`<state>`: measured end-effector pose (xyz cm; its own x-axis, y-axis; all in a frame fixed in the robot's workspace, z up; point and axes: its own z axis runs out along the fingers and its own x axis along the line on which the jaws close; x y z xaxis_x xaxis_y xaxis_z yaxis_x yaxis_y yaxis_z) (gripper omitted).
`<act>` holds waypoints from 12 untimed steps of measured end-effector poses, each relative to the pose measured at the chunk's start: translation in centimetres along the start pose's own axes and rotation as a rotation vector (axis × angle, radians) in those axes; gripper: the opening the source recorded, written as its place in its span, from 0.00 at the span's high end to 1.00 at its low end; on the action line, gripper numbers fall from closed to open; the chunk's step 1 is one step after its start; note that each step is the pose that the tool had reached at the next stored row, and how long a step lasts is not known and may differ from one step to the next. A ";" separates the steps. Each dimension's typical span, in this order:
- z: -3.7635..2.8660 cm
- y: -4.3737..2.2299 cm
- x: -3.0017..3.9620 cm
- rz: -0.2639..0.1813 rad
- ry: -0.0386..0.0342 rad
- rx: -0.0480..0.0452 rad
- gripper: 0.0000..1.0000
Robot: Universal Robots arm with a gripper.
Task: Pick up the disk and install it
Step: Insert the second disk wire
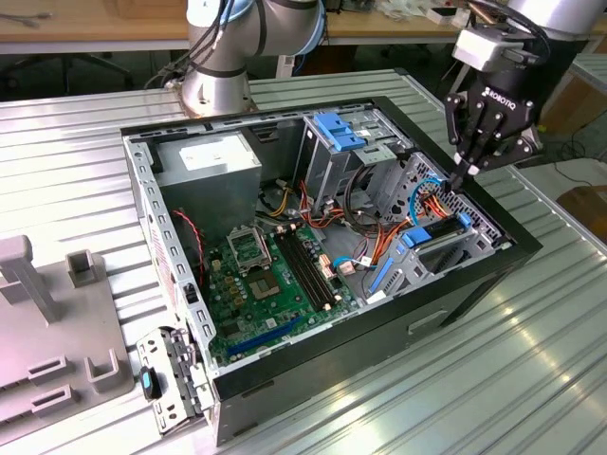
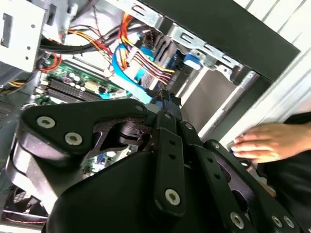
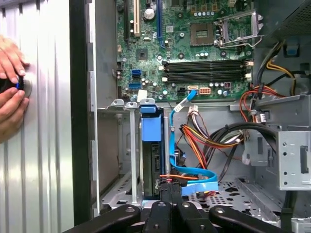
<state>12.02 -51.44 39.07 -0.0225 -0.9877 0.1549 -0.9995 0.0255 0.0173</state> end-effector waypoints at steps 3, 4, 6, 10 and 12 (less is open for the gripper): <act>-0.23 0.01 -0.39 0.000 0.0313 -0.0004 0.89; -0.30 0.02 -0.45 0.000 0.0356 -0.0011 0.89; -0.32 0.01 -0.55 0.000 0.0358 -0.0026 0.89; -0.34 -0.01 -1.52 0.000 0.0360 -0.0026 0.70; -0.19 0.00 -2.40 0.000 0.0359 -0.0026 0.64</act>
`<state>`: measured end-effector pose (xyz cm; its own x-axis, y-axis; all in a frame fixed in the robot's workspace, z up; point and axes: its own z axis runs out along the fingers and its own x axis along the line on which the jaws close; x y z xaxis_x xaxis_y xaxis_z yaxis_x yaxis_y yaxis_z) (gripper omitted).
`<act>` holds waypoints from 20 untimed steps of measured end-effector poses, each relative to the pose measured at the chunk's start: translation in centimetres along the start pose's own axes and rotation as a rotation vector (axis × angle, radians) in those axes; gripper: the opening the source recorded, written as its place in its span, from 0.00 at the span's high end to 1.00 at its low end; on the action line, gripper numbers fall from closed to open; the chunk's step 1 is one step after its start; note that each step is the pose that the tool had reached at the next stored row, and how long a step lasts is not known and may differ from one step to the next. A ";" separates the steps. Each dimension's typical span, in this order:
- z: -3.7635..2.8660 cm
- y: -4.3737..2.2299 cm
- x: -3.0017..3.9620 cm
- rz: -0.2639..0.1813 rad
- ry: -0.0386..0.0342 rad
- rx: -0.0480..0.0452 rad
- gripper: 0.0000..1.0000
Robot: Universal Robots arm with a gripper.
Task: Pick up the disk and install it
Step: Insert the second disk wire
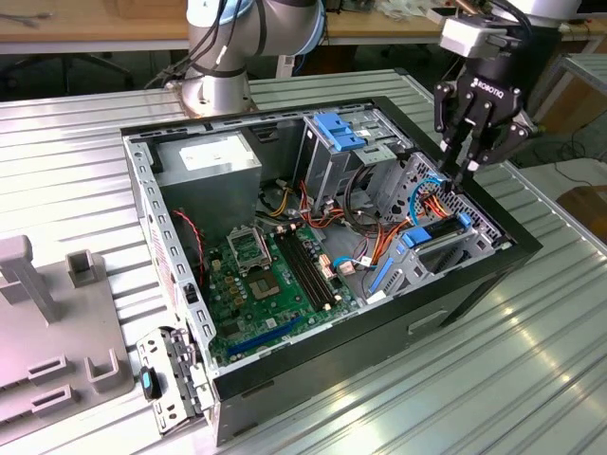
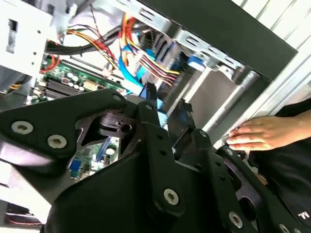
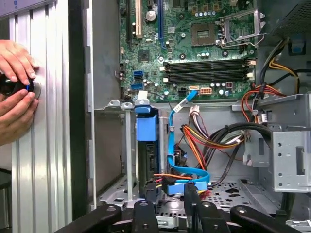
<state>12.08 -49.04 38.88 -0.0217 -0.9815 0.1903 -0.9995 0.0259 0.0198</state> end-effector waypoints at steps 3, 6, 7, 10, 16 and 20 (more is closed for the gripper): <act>1.47 -0.02 -0.64 0.001 0.0548 0.0012 0.77; 1.55 -0.02 -0.65 0.002 0.0912 0.0020 0.72; 1.56 -0.02 -0.66 0.002 0.0974 0.0021 0.79; 1.60 -0.02 -0.67 0.003 0.1059 0.0023 0.84; 1.84 -0.03 0.06 0.003 0.1055 0.0026 0.84; 2.14 0.07 0.78 0.002 0.1020 0.0089 0.84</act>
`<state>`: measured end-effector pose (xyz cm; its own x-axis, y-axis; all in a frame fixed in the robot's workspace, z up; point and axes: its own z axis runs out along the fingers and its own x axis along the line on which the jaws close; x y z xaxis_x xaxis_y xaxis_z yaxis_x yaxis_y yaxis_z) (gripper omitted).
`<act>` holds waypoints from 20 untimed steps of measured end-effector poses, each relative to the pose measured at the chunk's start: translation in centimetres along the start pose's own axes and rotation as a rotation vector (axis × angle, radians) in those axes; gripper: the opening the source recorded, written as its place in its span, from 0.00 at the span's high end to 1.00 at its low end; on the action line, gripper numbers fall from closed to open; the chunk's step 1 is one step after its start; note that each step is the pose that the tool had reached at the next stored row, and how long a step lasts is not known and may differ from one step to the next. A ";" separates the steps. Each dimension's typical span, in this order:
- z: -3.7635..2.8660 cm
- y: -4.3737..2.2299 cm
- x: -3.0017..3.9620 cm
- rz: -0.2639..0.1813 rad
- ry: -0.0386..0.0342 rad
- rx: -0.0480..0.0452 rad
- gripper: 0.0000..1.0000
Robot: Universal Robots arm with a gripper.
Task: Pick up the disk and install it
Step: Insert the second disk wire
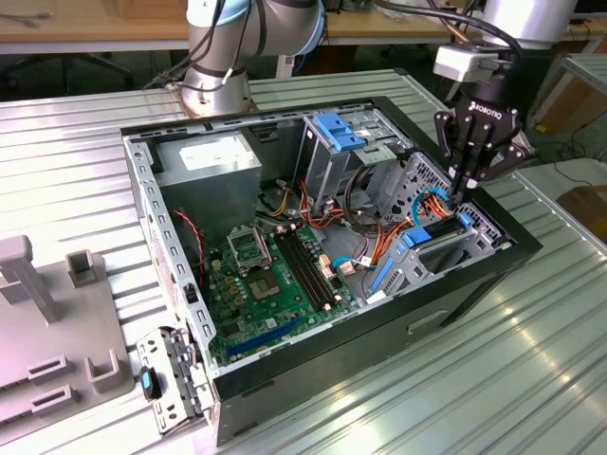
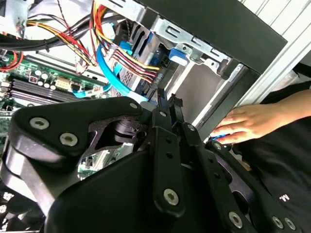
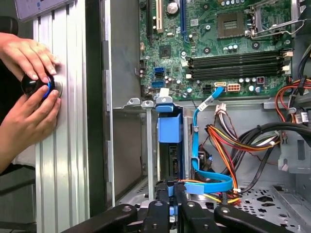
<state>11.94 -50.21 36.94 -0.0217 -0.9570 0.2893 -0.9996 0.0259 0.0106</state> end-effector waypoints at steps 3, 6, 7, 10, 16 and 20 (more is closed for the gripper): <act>0.13 0.13 0.03 -0.005 -0.0027 0.0126 0.84; 0.28 0.47 0.02 -0.005 -0.0052 0.0237 0.84; 0.33 0.64 0.02 -0.005 -0.0088 0.0257 0.84; 0.56 0.82 0.52 -0.005 -0.0571 0.0259 0.84; 1.46 1.23 1.98 -0.010 -0.1204 0.0339 0.84; 1.90 1.23 1.93 -0.011 -0.1314 0.0352 0.84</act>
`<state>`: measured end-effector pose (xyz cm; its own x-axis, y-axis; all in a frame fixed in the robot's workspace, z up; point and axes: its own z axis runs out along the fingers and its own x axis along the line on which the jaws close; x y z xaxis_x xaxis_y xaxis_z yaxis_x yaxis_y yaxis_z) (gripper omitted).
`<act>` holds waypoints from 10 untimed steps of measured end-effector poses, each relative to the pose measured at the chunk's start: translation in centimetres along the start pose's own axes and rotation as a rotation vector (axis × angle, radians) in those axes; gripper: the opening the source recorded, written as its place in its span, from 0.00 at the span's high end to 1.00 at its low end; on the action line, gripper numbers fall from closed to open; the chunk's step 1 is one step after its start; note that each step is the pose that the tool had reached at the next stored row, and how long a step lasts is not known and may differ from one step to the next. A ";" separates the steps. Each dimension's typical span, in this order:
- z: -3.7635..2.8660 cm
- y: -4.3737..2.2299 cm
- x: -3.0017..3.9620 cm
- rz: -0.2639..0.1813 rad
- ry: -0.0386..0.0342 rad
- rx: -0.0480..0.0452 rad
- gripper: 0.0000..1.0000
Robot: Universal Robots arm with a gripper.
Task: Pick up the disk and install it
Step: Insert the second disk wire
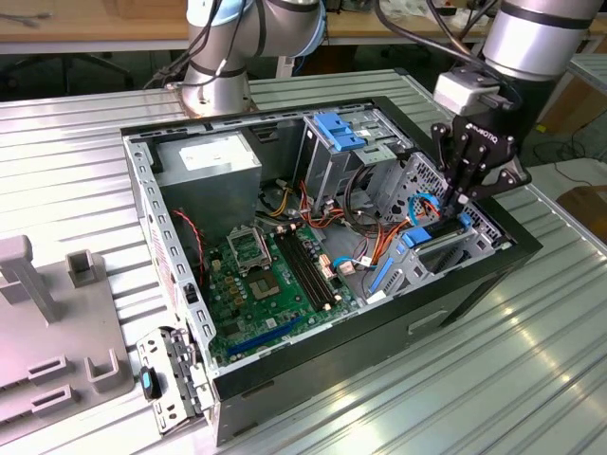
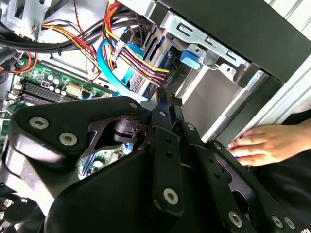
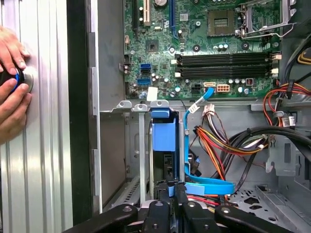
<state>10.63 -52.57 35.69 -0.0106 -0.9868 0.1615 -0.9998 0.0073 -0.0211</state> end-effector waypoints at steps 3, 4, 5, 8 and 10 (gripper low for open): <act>0.33 0.01 -0.05 -0.001 -0.0048 0.0005 0.84; 0.38 0.01 -0.05 -0.001 -0.0083 0.0006 0.84; 0.42 0.01 -0.06 -0.001 -0.0121 0.0007 0.84; 0.53 0.02 -0.08 -0.001 -0.0229 0.0006 0.84; 0.65 0.01 -0.01 -0.001 -0.0328 0.0005 0.84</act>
<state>10.63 -52.67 35.05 -0.0089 -0.9916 0.1291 -0.9998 0.0061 -0.0215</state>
